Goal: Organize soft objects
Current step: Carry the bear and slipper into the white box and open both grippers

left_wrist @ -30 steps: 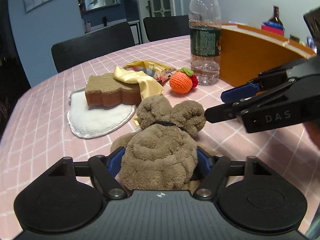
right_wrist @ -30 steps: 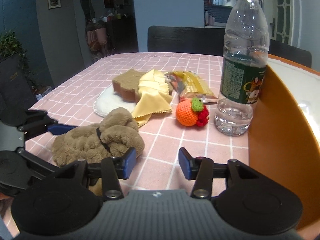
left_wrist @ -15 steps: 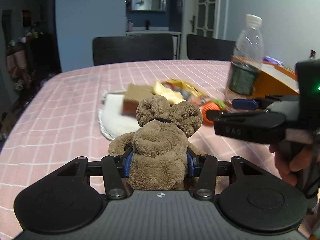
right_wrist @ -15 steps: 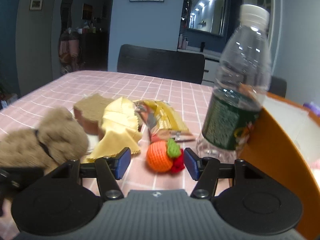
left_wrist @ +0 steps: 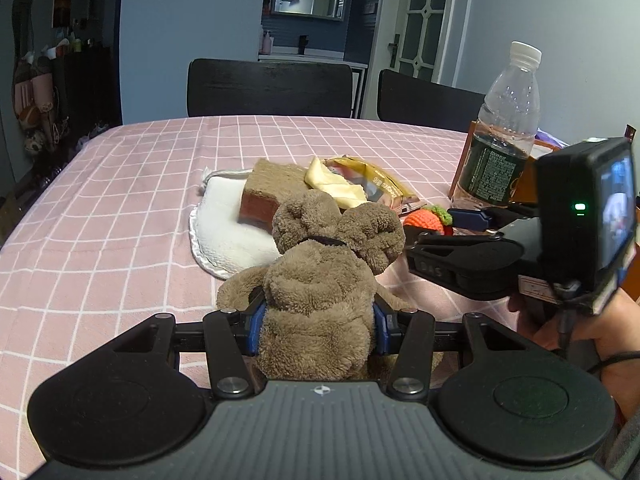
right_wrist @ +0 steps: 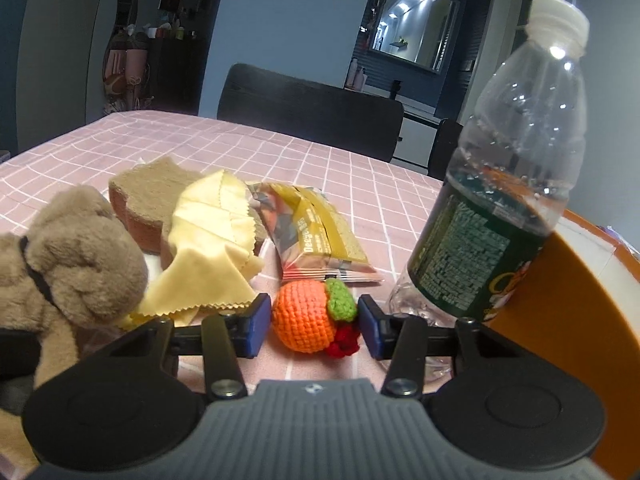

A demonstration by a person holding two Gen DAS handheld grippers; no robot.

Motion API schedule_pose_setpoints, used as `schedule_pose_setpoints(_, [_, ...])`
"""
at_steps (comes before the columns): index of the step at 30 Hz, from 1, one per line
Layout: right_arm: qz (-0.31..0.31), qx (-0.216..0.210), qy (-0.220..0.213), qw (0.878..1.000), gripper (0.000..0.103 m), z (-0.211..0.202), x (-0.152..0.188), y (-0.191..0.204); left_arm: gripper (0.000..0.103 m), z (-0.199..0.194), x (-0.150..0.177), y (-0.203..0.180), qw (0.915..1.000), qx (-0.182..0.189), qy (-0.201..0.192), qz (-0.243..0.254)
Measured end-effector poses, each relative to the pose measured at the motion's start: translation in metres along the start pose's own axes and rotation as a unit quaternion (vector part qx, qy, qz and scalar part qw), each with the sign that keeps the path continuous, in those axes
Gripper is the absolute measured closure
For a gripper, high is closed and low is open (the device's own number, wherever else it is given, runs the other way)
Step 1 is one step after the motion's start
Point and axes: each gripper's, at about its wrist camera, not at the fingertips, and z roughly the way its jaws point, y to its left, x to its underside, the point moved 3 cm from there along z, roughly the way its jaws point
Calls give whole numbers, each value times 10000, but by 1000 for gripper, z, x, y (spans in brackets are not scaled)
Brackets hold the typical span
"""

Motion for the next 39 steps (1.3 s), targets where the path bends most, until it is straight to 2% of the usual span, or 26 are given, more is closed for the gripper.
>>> schedule_pose_setpoints(1, [38, -71, 3, 10000, 62, -6, 0, -1, 46, 0, 0, -1, 10000, -15, 13, -15])
schedule_pose_setpoints(9, [379, -883, -98, 9953, 64, -67, 7, -18, 46, -25, 3, -13, 9999, -58, -95, 122])
schedule_pose_setpoints(12, [621, -1255, -114, 9901, 64, -93, 10, -30, 46, -38, 4, -18, 9998, 15, -147, 140])
schedule_pose_setpoints(15, [727, -1394, -192, 9874, 64, -119, 14, -44, 46, -53, 1, -27, 9993, 146, -280, 207])
schedule_pose_setpoints(18, [922, -1378, -285, 9857, 63, -144, 14, -63, 46, -69, -6, -40, 9981, 348, -450, 244])
schedule_pose_setpoints(24, [1096, -1157, -579, 9855, 63, -190, 4, -113, 46, -91, -28, -81, 9915, 712, -819, 713])
schedule_pose_setpoints(28, [1052, -645, -673, 9901, 63, -210, 1, -149, 46, -98, -49, -115, 9845, 1084, -1008, 946])
schedule_pose_setpoints(31, [984, -236, -470, 9938, 63, -215, 6, -179, 46, -98, -64, -145, 9776, 1294, -1142, 1207])
schedule_pose_setpoints(35, [1091, -2, 48, 9940, 63, -205, 17, -219, 45, -78, -80, -185, 9709, 1687, -887, 1448])
schedule_pose_setpoints(39, [1224, -119, 503, 9911, 63, -196, 28, -252, 45, -49, -91, -220, 9638, 2080, -402, 1617])
